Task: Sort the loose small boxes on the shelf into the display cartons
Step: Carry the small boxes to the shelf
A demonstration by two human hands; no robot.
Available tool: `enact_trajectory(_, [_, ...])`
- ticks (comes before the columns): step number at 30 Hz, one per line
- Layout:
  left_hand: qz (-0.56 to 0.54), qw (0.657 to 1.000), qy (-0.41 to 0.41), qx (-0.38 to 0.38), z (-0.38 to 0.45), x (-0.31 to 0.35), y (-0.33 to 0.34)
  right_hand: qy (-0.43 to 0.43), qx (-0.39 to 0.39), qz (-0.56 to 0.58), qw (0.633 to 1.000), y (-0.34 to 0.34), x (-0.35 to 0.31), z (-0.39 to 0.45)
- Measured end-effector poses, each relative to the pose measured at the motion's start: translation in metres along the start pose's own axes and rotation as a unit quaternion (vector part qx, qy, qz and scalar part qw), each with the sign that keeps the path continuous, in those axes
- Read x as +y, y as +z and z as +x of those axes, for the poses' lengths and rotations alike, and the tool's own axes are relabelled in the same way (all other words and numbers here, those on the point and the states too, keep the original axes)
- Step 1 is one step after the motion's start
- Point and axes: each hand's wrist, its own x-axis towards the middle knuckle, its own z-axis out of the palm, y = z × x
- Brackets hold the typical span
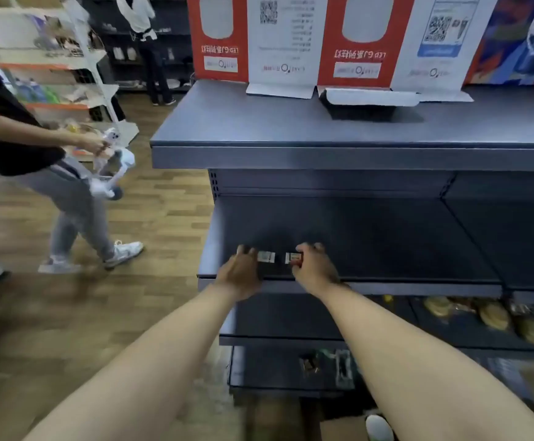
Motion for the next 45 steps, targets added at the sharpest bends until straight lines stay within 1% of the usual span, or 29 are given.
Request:
enact_trajectory(2, [0.003,1.000,0.010,0.012,0.009,0.000,0.000,0.022,-0.007,0.003,1.000,0.001,0.000,0.007])
enact_trajectory(4, [0.012,1.000,0.025,-0.003,0.017,-0.001,0.001,0.043,-0.016,-0.004,0.999,0.007,0.002,0.010])
enact_trajectory(9, [0.021,0.998,0.045,-0.025,0.030,-0.008,0.011,0.043,-0.006,-0.044,0.998,0.019,0.004,0.013])
enact_trajectory(11, [0.047,0.997,0.055,-0.019,0.034,-0.009,0.014,0.046,-0.004,-0.044,0.998,0.020,0.004,0.016])
enact_trajectory(13, [0.071,0.995,0.070,0.003,0.038,-0.010,0.016,0.044,0.003,-0.043,0.998,0.021,0.004,0.018])
enact_trajectory(16, [0.067,0.994,0.086,0.033,0.043,-0.013,0.018,0.040,0.011,-0.045,0.998,0.024,0.006,0.019])
enact_trajectory(21, [0.030,0.995,0.090,0.035,0.046,-0.016,0.017,0.019,0.009,-0.048,0.999,0.028,-0.005,0.024])
enact_trajectory(24, [0.054,0.992,0.106,0.041,0.047,-0.024,0.011,-0.008,0.001,-0.040,0.999,0.028,-0.015,0.027])
enact_trajectory(29, [0.098,0.988,0.109,0.046,0.044,-0.074,0.009,-0.072,-0.015,-0.049,0.996,0.041,-0.047,0.029])
enact_trajectory(31, [0.096,0.990,0.085,0.063,0.032,-0.092,0.003,-0.097,-0.030,-0.047,0.994,0.049,-0.067,0.031])
enact_trajectory(33, [0.068,0.992,0.055,0.092,0.018,-0.113,-0.006,-0.119,-0.040,-0.057,0.990,0.056,-0.088,0.035])
enact_trajectory(35, [0.061,0.993,0.027,0.095,0.005,-0.137,-0.015,-0.134,-0.054,-0.071,0.987,0.066,-0.108,0.040])
enact_trajectory(38, [0.053,0.993,-0.039,0.100,-0.015,-0.175,-0.032,-0.165,-0.074,-0.079,0.980,0.089,-0.143,0.048])
enact_trajectory(43, [0.048,0.979,-0.144,0.138,-0.063,-0.252,-0.051,-0.250,-0.114,-0.099,0.956,0.144,-0.221,0.047])
enact_trajectory(45, [0.045,0.972,-0.178,0.147,-0.084,-0.285,-0.056,-0.282,-0.139,-0.087,0.945,0.169,-0.256,0.041])
